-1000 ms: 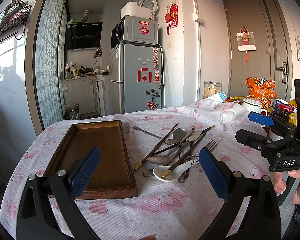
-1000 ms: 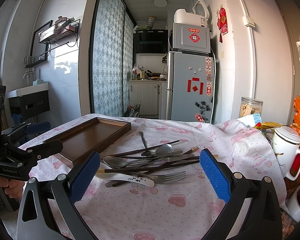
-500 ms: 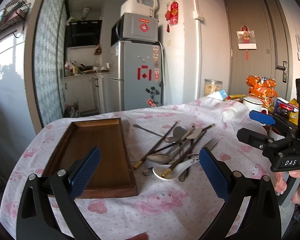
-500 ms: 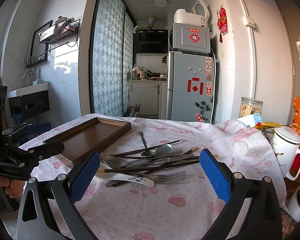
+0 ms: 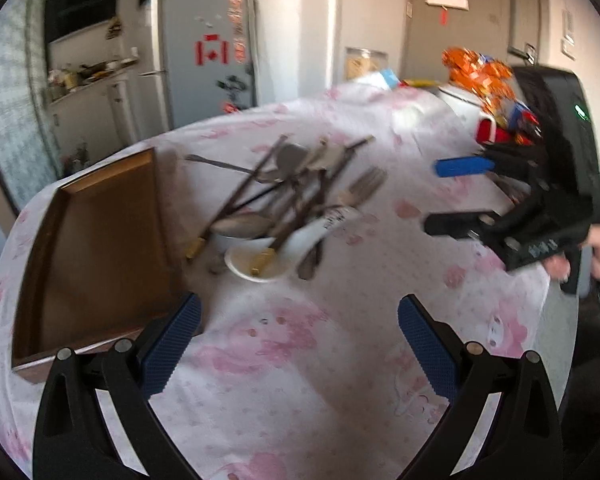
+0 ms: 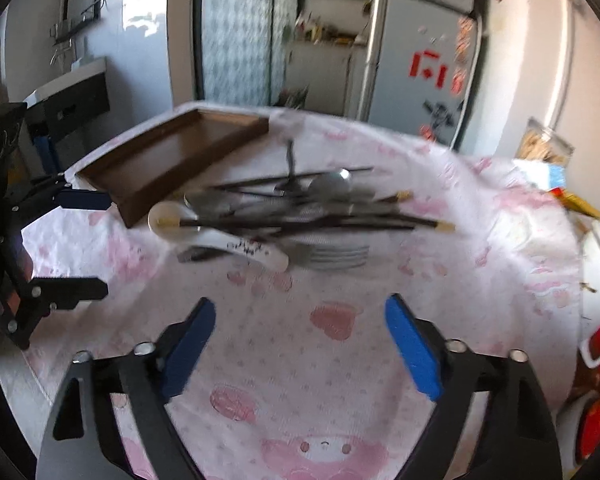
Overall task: Organize utensils
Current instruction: 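Close the left gripper on a dark chopstick in the utensil pile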
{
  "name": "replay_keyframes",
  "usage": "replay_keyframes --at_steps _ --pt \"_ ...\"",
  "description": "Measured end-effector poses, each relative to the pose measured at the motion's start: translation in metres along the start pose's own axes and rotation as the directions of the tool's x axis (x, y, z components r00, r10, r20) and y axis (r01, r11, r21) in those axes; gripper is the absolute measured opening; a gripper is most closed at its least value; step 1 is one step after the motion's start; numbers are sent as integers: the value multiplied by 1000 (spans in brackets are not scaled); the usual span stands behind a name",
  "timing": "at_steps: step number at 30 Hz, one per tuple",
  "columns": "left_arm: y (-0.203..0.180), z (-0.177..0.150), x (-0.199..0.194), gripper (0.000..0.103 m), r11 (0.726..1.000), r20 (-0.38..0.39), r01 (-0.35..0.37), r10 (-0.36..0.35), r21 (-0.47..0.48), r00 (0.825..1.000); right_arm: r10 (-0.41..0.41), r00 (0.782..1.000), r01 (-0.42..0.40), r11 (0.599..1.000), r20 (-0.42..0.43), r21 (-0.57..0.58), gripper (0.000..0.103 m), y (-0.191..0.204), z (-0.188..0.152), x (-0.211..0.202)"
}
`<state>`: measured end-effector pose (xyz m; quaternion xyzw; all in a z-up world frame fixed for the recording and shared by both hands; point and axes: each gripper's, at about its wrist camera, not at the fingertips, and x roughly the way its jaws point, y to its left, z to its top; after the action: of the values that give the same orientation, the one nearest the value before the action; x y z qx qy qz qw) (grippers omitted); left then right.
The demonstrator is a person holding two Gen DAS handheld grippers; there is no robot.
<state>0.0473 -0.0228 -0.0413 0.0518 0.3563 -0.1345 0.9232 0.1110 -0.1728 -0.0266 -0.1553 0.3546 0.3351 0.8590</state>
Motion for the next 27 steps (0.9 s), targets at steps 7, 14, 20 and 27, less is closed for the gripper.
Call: replay_keyframes --at_steps 7,14,20,27 --pt "9 3 25 64 999 -98 36 -31 42 995 95 994 -94 996 -54 7 66 -3 13 23" --pt "26 20 21 55 998 -82 31 -26 59 996 122 992 -121 987 -3 101 65 -29 31 16" --pt "24 45 43 49 993 -138 38 -23 108 990 156 987 -160 976 37 145 65 -41 40 19" --pt "15 62 80 36 985 -225 89 -54 146 973 190 981 -195 963 48 188 65 -58 48 25"
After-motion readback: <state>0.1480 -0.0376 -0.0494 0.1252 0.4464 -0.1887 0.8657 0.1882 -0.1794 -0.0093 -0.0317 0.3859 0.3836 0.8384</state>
